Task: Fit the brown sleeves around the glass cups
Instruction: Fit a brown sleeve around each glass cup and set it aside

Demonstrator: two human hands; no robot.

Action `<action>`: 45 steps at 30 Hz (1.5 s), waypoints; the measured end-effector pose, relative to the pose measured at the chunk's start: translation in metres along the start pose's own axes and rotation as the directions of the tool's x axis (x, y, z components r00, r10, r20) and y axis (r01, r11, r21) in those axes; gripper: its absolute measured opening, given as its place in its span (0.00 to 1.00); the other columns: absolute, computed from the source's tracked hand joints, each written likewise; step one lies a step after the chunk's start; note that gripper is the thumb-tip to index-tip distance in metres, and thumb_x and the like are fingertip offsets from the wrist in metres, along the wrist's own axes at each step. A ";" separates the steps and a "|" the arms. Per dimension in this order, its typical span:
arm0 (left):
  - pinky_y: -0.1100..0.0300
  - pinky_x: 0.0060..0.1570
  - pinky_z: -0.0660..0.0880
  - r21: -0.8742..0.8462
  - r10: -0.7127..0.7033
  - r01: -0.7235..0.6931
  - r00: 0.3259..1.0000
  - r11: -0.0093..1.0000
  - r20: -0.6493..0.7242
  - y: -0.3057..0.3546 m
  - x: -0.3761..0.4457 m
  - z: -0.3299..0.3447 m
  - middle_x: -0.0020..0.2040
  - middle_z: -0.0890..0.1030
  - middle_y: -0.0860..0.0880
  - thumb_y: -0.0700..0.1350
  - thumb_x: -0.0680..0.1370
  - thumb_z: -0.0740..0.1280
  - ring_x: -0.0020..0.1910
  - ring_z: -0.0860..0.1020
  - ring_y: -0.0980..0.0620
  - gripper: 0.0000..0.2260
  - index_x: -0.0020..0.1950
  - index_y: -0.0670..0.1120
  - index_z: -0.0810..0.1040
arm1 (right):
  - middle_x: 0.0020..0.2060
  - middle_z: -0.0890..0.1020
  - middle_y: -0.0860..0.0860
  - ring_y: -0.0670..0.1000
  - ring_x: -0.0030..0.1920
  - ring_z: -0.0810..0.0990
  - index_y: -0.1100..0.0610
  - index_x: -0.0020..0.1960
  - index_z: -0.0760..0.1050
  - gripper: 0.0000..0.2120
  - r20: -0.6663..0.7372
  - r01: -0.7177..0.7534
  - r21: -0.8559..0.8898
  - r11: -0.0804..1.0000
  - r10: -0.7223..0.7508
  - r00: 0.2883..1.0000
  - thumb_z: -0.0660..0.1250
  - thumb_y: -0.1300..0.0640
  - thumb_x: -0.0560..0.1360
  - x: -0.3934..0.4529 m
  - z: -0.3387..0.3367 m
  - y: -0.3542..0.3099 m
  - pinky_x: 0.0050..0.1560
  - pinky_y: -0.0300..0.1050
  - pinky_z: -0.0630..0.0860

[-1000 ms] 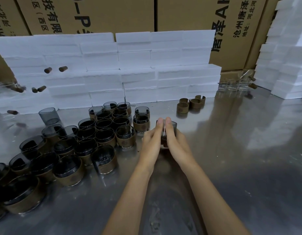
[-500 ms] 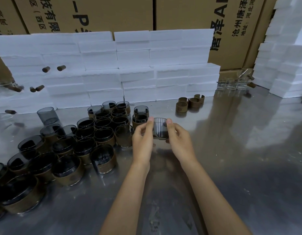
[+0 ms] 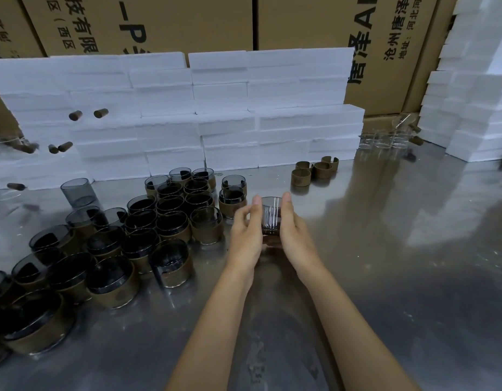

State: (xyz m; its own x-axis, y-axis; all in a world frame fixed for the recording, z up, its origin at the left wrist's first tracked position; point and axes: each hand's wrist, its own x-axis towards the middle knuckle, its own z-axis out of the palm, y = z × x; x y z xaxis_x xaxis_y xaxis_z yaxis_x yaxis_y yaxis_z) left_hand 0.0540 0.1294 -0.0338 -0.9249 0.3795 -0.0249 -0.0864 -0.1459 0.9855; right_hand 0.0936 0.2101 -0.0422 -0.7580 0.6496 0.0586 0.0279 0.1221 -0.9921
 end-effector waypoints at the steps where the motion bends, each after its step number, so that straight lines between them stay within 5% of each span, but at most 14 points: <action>1: 0.40 0.66 0.75 0.004 0.005 -0.005 1.000 1.000 -0.028 -0.001 0.001 -0.001 0.60 0.82 0.40 0.66 0.79 0.65 0.61 0.82 0.41 0.22 0.59 0.49 0.79 | 0.46 0.87 0.49 0.49 0.53 0.85 0.52 0.50 0.83 0.32 -0.027 -0.006 0.001 1.000 0.006 1.000 0.48 0.32 0.82 0.001 0.000 0.001 0.57 0.46 0.79; 4: 0.41 0.66 0.75 0.000 0.009 -0.009 0.998 1.000 -0.063 -0.005 0.006 -0.005 0.60 0.82 0.39 0.58 0.83 0.64 0.61 0.81 0.41 0.17 0.58 0.45 0.79 | 0.46 0.86 0.50 0.50 0.53 0.84 0.52 0.46 0.81 0.27 -0.070 0.026 0.011 1.000 -0.025 0.997 0.50 0.39 0.85 0.004 -0.002 0.002 0.55 0.44 0.79; 8: 0.54 0.44 0.76 -0.069 -0.015 0.013 0.999 0.998 -0.032 -0.004 0.011 -0.009 0.57 0.85 0.40 0.53 0.86 0.60 0.55 0.82 0.43 0.15 0.58 0.45 0.81 | 0.51 0.86 0.57 0.57 0.56 0.84 0.51 0.51 0.81 0.18 -0.075 0.082 0.138 0.987 -0.072 0.995 0.54 0.51 0.87 0.005 -0.003 0.004 0.57 0.51 0.82; 12: 0.50 0.61 0.77 -0.126 0.008 -0.008 1.000 0.992 -0.001 0.000 0.010 -0.009 0.57 0.86 0.44 0.49 0.85 0.61 0.60 0.83 0.43 0.13 0.62 0.46 0.83 | 0.56 0.86 0.58 0.56 0.56 0.86 0.57 0.60 0.80 0.17 0.106 -0.129 0.440 0.889 0.091 0.990 0.59 0.47 0.85 0.003 -0.009 -0.002 0.56 0.48 0.82; 14: 0.56 0.66 0.76 -0.133 0.044 -0.040 0.999 0.990 0.026 0.001 0.009 -0.009 0.59 0.86 0.50 0.44 0.84 0.63 0.63 0.82 0.51 0.13 0.66 0.47 0.82 | 0.53 0.87 0.59 0.56 0.52 0.87 0.61 0.60 0.78 0.22 0.222 -0.286 0.536 0.794 0.194 0.955 0.59 0.43 0.84 0.003 -0.011 -0.005 0.55 0.47 0.82; 16: 0.72 0.53 0.75 -0.115 0.096 -0.088 0.994 0.989 0.061 0.002 0.007 -0.008 0.51 0.87 0.62 0.38 0.82 0.65 0.55 0.82 0.67 0.16 0.68 0.49 0.79 | 0.50 0.87 0.60 0.55 0.49 0.88 0.62 0.59 0.77 0.22 0.298 -0.364 0.602 0.711 0.223 0.928 0.58 0.43 0.84 0.002 -0.012 -0.006 0.53 0.46 0.82; 19: 0.80 0.45 0.71 -0.094 0.123 -0.112 0.985 0.989 0.120 0.002 0.006 -0.007 0.50 0.85 0.67 0.34 0.80 0.67 0.50 0.79 0.75 0.21 0.71 0.49 0.77 | 0.48 0.87 0.59 0.54 0.48 0.88 0.62 0.58 0.79 0.22 0.334 -0.385 0.652 0.654 0.209 0.919 0.57 0.44 0.85 0.002 -0.015 -0.007 0.53 0.45 0.81; 22: 0.78 0.50 0.72 -0.078 0.145 -0.134 0.978 0.988 0.153 0.001 0.003 -0.008 0.62 0.83 0.58 0.36 0.79 0.71 0.57 0.79 0.71 0.20 0.69 0.52 0.77 | 0.46 0.88 0.58 0.54 0.50 0.87 0.62 0.57 0.79 0.20 0.334 -0.387 0.668 0.636 0.209 0.919 0.59 0.45 0.84 0.003 -0.018 -0.006 0.51 0.44 0.83; 25: 0.76 0.50 0.73 -0.056 0.173 -0.167 0.978 0.984 0.118 0.000 0.002 -0.010 0.60 0.84 0.57 0.40 0.76 0.76 0.57 0.80 0.68 0.20 0.65 0.53 0.77 | 0.48 0.87 0.59 0.54 0.52 0.88 0.62 0.58 0.80 0.18 0.350 -0.374 0.643 0.668 0.177 0.920 0.63 0.47 0.83 0.004 -0.018 -0.005 0.48 0.43 0.84; 28: 0.72 0.52 0.75 -0.063 0.202 -0.199 0.978 0.978 0.044 0.000 0.002 -0.010 0.59 0.83 0.51 0.44 0.73 0.78 0.56 0.82 0.63 0.22 0.65 0.48 0.77 | 0.51 0.87 0.57 0.54 0.56 0.86 0.60 0.59 0.81 0.15 0.362 -0.322 0.594 0.737 0.112 0.925 0.65 0.49 0.83 0.005 -0.016 -0.002 0.56 0.45 0.83; 33: 0.52 0.63 0.77 -0.204 0.107 -0.109 0.994 0.973 -0.022 0.006 0.000 -0.013 0.53 0.85 0.46 0.55 0.71 0.76 0.58 0.83 0.46 0.19 0.58 0.46 0.81 | 0.60 0.84 0.58 0.54 0.59 0.84 0.55 0.62 0.83 0.17 0.412 -0.273 0.542 0.795 0.032 0.911 0.69 0.47 0.79 0.003 -0.015 0.000 0.58 0.45 0.81; 38: 0.59 0.45 0.74 -0.308 -0.054 0.055 0.998 0.950 0.011 0.003 0.006 -0.015 0.49 0.82 0.45 0.46 0.86 0.60 0.47 0.79 0.50 0.10 0.55 0.45 0.80 | 0.51 0.83 0.55 0.48 0.43 0.82 0.59 0.69 0.78 0.30 0.422 -0.293 0.482 0.826 0.074 0.903 0.73 0.41 0.73 0.000 -0.012 -0.003 0.45 0.42 0.79; 41: 0.60 0.46 0.74 -0.357 -0.112 0.125 0.992 0.926 0.057 0.000 0.006 -0.010 0.53 0.83 0.45 0.40 0.87 0.55 0.49 0.80 0.50 0.13 0.64 0.41 0.78 | 0.42 0.82 0.52 0.47 0.33 0.77 0.57 0.61 0.80 0.22 0.383 -0.363 0.512 0.779 0.172 0.908 0.71 0.41 0.76 0.001 -0.012 -0.006 0.35 0.38 0.76; 45: 0.57 0.55 0.77 -0.379 -0.102 0.123 0.992 0.917 0.075 0.002 0.005 -0.004 0.61 0.84 0.47 0.42 0.85 0.61 0.61 0.81 0.50 0.12 0.66 0.42 0.79 | 0.40 0.82 0.53 0.47 0.31 0.76 0.60 0.65 0.77 0.24 0.241 -0.302 0.583 0.754 0.194 0.951 0.71 0.44 0.78 0.003 -0.014 -0.005 0.34 0.38 0.76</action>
State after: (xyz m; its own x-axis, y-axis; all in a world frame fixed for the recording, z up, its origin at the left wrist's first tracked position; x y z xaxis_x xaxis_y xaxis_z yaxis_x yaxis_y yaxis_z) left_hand 0.0478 0.1272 -0.0329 -0.8808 0.4598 -0.1129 -0.3334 -0.4330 0.8375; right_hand 0.1005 0.2215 -0.0359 -0.8725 0.4605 -0.1636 -0.1300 -0.5415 -0.8306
